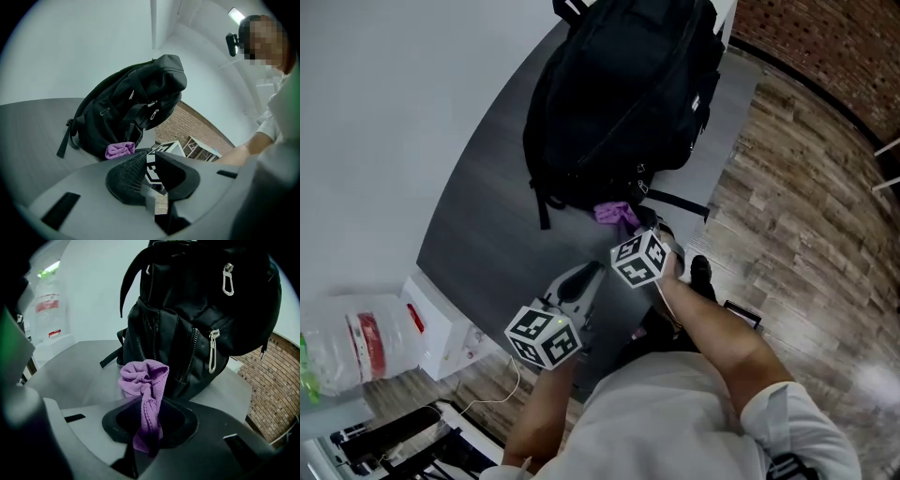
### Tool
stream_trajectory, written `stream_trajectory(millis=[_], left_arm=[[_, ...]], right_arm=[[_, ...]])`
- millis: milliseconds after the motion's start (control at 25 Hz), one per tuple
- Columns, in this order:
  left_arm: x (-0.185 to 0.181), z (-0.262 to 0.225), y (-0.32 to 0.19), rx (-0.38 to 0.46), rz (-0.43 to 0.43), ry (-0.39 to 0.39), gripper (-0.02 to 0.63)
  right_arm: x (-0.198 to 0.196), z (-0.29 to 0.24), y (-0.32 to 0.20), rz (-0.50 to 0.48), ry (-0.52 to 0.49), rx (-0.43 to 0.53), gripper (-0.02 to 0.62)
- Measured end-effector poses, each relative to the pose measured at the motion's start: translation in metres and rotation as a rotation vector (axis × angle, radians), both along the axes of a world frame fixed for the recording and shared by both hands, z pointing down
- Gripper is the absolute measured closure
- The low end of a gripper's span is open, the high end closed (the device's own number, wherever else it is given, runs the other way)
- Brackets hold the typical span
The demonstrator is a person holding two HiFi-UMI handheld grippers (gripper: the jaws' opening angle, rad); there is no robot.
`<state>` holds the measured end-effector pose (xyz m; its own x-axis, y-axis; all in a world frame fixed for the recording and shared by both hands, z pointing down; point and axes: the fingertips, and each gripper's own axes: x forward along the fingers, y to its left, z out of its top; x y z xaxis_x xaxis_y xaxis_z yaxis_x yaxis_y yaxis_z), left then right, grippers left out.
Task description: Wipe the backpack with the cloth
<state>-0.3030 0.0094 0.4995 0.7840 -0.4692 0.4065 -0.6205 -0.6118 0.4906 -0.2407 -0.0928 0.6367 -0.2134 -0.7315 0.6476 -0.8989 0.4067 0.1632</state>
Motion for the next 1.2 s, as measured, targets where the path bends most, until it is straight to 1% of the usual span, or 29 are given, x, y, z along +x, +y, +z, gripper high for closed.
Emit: stream_trajectory(millis=[200,440,640,760,920,1200], left_arm=[[0.016,0.001,-0.001,-0.006,0.007,-0.009,0.549],[0.033,-0.001,-0.003,-0.007,0.011,-0.008,0.549],[0.037,0.000,-0.001,-0.009,0.005,-0.008,0.549],[0.038,0.001,-0.001,-0.010,0.004,-0.006,0.549],[0.041,-0.001,-0.001,-0.004,0.009,0.008,0.549],[0.039,-0.006,-0.006,0.016,0.024,0.038,0.549]], right_arm=[[0.018,0.003,0.002,-0.007,-0.001,-0.003,0.517],[0.030,0.000,0.003,-0.049,0.011,0.004,0.517],[0.046,0.001,0.005,-0.029,0.020,0.003,0.517],[0.064,0.001,0.002,0.009,0.035,0.005,0.517],[0.104,-0.003,-0.002,0.107,0.063,0.004,0.517],[0.168,-0.024,0.003,0.235,0.111,0.026,0.517]])
